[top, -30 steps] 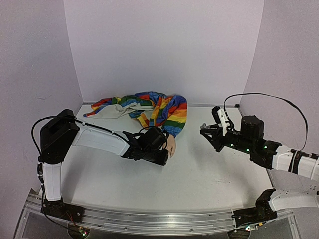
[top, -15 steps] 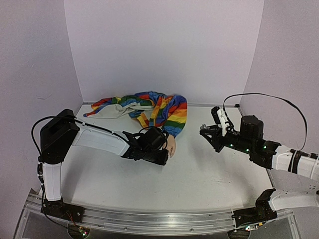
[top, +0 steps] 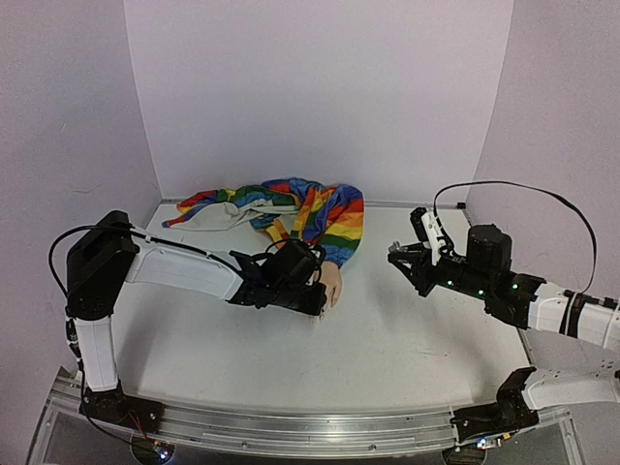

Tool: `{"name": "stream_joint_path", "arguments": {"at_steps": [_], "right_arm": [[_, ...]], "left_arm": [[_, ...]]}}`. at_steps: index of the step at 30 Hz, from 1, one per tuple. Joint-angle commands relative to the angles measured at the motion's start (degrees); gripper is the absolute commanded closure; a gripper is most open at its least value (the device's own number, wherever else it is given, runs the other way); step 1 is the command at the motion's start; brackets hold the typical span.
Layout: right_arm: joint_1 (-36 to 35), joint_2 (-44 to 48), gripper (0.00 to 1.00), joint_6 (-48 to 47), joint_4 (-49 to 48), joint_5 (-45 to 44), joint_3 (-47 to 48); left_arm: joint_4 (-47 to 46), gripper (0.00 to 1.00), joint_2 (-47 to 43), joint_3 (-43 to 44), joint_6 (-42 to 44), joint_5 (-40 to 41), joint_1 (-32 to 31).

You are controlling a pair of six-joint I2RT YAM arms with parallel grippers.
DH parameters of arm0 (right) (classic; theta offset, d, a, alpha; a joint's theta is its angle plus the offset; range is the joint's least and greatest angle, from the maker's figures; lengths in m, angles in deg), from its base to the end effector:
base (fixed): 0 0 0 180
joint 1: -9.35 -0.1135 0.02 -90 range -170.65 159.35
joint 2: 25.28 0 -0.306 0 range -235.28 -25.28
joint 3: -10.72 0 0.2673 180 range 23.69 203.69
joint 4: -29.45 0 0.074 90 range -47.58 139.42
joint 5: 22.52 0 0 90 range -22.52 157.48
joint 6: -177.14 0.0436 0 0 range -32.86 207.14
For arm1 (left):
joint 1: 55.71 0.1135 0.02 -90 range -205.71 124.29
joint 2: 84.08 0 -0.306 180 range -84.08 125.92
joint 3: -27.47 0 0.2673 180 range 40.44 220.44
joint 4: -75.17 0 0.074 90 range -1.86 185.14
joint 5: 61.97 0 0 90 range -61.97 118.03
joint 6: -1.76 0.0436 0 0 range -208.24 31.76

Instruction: Paint the nails

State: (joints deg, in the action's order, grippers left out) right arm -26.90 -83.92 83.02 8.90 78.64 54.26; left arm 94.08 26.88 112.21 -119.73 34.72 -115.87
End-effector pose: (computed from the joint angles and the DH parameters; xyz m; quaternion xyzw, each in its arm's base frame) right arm 0.1846 0.1458 0.3163 -0.2985 0.6036 0.2666 0.6896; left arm 0.2293 -0.3896 0.1980 0.2069 0.8995 -0.2357 0.3042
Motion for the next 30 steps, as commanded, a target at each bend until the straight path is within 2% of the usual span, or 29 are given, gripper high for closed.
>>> {"name": "stream_joint_path", "arguments": {"at_steps": [1, 30], "right_arm": [[0.2, 0.2, 1.0, -0.3, -4.3, 0.7, 0.4], [0.2, -0.1, 1.0, -0.4, -4.3, 0.9, 0.3]], "left_arm": [[-1.8, 1.0, -2.0, 0.8, 0.3, 0.7, 0.3], [-1.8, 1.0, 2.9, 3.8, 1.2, -0.6, 1.1]]}}
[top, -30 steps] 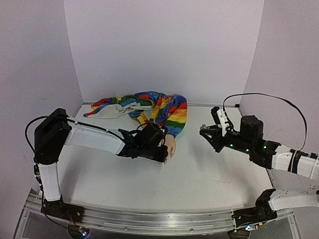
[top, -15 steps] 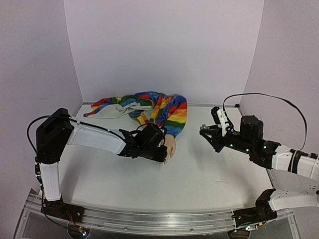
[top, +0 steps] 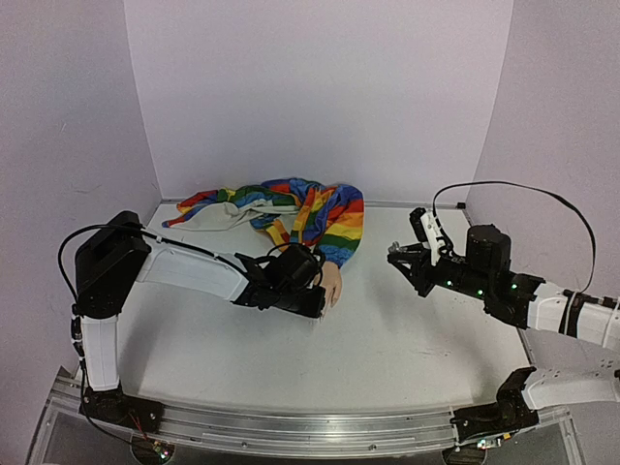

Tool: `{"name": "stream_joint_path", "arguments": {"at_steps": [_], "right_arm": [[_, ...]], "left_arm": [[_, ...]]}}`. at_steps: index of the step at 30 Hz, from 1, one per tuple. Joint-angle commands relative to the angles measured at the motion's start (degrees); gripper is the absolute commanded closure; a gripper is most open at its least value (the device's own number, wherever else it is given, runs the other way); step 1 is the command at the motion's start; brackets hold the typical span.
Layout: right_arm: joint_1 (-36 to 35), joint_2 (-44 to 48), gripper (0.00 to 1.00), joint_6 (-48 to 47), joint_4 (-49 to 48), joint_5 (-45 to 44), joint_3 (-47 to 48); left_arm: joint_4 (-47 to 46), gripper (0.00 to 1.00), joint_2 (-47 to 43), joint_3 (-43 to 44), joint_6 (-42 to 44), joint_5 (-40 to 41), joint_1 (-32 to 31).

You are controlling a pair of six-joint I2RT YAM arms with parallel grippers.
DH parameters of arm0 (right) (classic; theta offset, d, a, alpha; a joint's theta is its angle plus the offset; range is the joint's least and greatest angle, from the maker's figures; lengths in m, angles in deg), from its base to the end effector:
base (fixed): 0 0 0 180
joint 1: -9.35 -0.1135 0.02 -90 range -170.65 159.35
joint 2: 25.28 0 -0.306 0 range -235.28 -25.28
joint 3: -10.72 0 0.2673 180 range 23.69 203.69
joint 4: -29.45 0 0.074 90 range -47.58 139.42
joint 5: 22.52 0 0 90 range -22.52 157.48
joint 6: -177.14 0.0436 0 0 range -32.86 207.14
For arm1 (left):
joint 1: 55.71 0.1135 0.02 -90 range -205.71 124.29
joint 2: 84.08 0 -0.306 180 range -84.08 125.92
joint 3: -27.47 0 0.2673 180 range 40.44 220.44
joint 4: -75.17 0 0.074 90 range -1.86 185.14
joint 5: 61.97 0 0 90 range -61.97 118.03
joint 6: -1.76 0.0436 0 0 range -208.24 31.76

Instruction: Paint the nails

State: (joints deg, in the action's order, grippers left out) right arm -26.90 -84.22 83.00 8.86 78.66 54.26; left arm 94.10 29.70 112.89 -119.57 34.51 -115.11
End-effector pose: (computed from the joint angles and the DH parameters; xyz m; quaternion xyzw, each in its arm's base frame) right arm 0.1854 0.1464 0.3152 -0.2992 0.6051 0.2664 0.6881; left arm 0.2375 -0.3919 0.1803 0.2055 0.9071 -0.2217 0.2929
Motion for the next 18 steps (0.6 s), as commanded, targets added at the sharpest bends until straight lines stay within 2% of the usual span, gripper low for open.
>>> {"name": "stream_joint_path", "arguments": {"at_steps": [1, 18], "right_arm": [[0.2, 0.1, 1.0, -0.4, -4.2, 0.9, 0.3], [0.2, 0.2, 1.0, -0.3, -4.2, 1.0, 0.3]], "left_arm": [[-1.8, 1.0, 0.0, 3.2, 1.1, -0.5, 0.3], [-1.8, 1.0, 0.0, 2.2, 0.6, -0.8, 0.3]]}}
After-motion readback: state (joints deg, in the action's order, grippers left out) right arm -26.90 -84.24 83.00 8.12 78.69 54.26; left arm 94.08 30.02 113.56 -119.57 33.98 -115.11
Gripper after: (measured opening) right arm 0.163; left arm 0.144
